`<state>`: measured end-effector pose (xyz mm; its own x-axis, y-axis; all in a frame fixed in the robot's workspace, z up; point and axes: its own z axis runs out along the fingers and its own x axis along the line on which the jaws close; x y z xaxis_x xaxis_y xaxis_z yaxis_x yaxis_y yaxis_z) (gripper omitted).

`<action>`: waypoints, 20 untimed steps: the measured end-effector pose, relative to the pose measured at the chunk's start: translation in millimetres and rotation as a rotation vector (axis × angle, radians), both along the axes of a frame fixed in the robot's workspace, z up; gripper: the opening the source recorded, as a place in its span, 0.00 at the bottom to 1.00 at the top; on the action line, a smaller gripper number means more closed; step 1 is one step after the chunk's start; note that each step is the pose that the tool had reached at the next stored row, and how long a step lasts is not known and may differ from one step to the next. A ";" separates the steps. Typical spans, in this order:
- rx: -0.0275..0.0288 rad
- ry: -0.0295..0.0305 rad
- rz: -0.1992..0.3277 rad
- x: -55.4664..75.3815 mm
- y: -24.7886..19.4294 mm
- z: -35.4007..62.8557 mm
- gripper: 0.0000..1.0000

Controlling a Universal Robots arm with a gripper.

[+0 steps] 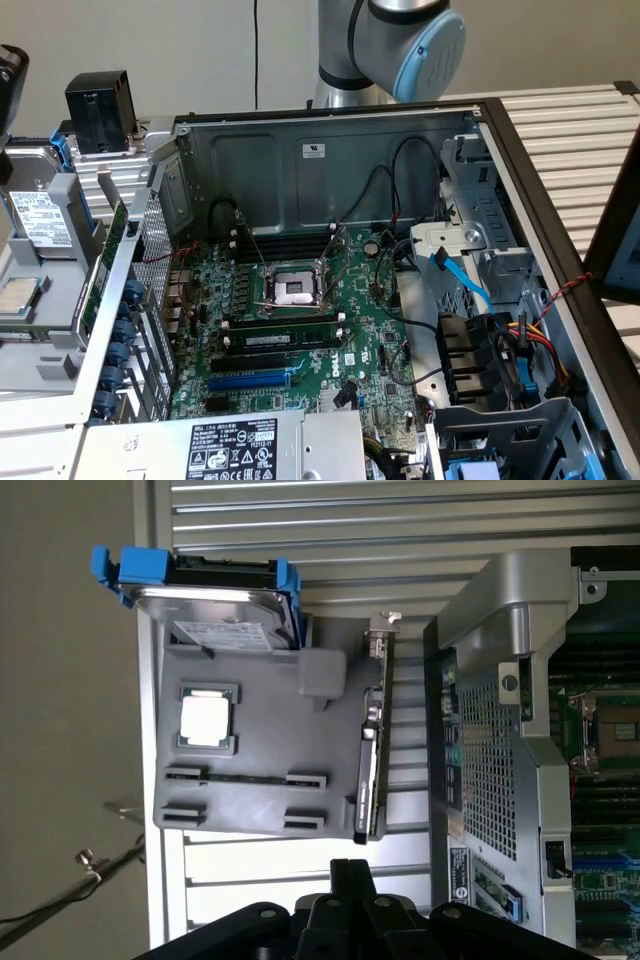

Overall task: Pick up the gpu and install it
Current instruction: 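Pick up the gpu and move the gpu toward the slot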

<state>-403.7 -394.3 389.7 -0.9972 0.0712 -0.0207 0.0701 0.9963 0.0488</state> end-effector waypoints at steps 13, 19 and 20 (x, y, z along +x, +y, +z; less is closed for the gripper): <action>0.0025 -0.0314 0.002 -0.7 2.0 -0.9 0.11; -0.0001 -0.0323 0.002 -1.0 5.5 -1.6 0.11; -0.0016 -0.0325 0.002 -1.1 7.6 -1.6 0.11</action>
<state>-404.8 -386.7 388.1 -0.9962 0.0693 -0.0532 0.0667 0.9966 0.0494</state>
